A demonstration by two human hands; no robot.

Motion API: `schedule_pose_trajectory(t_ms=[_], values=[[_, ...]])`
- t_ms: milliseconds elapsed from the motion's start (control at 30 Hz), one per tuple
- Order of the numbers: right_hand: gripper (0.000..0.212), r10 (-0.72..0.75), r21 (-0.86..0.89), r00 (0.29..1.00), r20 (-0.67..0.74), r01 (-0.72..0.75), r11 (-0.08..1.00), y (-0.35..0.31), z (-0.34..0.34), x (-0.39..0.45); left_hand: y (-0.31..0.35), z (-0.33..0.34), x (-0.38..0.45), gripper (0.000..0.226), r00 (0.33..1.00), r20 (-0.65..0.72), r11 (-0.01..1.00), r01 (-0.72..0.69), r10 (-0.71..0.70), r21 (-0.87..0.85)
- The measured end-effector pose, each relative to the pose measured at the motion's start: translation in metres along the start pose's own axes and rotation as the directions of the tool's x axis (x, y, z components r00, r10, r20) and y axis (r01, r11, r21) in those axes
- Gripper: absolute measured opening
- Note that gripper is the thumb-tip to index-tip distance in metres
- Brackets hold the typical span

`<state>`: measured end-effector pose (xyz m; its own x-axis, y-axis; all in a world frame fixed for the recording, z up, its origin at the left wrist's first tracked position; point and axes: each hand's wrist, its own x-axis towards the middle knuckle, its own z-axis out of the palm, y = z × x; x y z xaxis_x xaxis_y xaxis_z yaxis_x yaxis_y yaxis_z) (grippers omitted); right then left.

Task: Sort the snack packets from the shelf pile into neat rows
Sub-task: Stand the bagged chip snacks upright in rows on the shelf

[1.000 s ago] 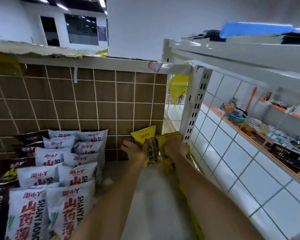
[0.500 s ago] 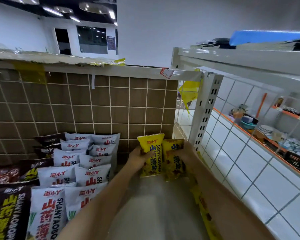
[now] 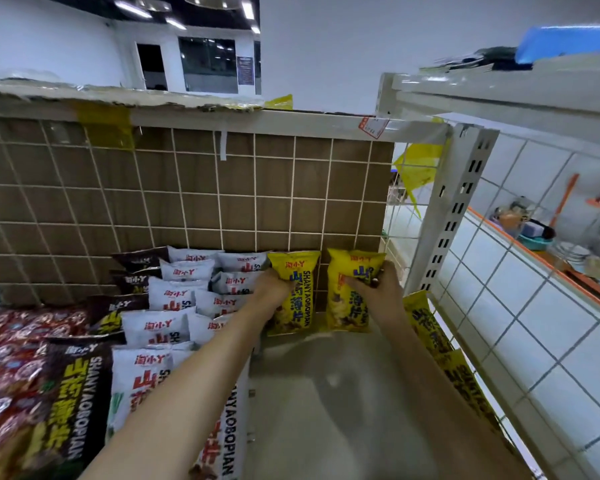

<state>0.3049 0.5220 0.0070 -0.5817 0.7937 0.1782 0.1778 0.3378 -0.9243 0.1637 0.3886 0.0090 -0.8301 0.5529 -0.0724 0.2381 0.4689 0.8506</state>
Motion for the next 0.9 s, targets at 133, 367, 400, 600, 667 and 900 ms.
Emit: schedule_pose_trajectory(t_ms=[133, 367, 400, 600, 667, 900], values=[[0.05, -0.007, 0.037, 0.998, 0.064, 0.005, 0.999, 0.005, 0.022, -0.021, 0.004, 0.002, 0.011, 0.024, 1.0, 0.015, 0.991, 0.024, -0.026, 0.131], [0.046, -0.003, 0.094, 0.994, 0.108, -0.008, 0.996, 0.015, 0.061, -0.039, 0.013, 0.001, 0.008, 0.03, 0.97, 0.012, 0.967, 0.245, -0.244, -0.07], [0.044, -0.002, 0.099, 0.994, 0.107, -0.009, 0.995, 0.014, 0.065, -0.039, 0.011, 0.0, 0.008, 0.026, 0.958, 0.053, 0.931, 0.285, -0.281, -0.226], [0.05, -0.035, 0.075, 0.993, 0.117, 0.026, 0.997, 0.009, 0.082, -0.043, 0.0, -0.007, 0.014, 0.028, 0.878, 0.23, 0.473, 0.429, -0.42, -0.77], [0.048, -0.036, 0.069, 0.991, 0.13, 0.028, 0.997, 0.011, 0.088, -0.044, 0.01, -0.011, -0.005, 0.029, 0.906, 0.212, 0.426, 0.366, -0.366, -0.827], [0.048, -0.066, 0.165, 0.987, 0.147, 0.042, 0.985, 0.013, 0.113, -0.064, -0.007, 0.016, -0.051, 0.035, 0.982, -0.107, 0.76, 0.049, -0.155, -0.648]])
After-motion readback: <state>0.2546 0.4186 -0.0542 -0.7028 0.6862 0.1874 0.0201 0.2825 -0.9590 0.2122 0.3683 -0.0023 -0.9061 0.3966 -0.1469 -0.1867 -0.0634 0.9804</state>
